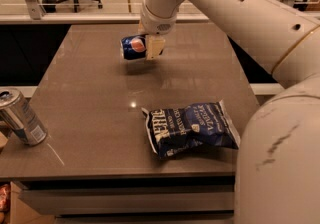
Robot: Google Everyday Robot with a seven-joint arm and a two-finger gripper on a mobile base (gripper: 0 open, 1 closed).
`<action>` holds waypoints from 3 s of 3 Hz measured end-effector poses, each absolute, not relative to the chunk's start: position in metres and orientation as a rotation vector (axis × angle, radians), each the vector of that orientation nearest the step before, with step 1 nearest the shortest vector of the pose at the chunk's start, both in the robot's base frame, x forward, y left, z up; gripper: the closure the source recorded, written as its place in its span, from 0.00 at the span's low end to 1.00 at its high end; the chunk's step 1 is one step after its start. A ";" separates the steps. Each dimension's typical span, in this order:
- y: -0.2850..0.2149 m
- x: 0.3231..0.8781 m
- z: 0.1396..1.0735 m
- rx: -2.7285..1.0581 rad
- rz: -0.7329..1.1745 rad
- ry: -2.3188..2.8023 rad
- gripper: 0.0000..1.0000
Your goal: Move pepsi can near blue chip bag
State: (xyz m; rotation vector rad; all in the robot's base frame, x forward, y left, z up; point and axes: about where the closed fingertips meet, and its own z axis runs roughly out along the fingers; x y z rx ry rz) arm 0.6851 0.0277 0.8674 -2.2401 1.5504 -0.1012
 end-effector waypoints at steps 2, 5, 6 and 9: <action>0.029 0.653 0.894 -2.299 -0.054 1.434 1.00; 0.040 0.610 0.913 -2.363 0.012 1.334 1.00; 0.047 0.601 0.910 -2.421 0.044 1.261 1.00; 0.062 0.531 0.892 -2.555 0.137 1.109 1.00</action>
Offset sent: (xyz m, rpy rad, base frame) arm -0.0528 -0.0006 0.0469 0.0316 -0.0012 0.1524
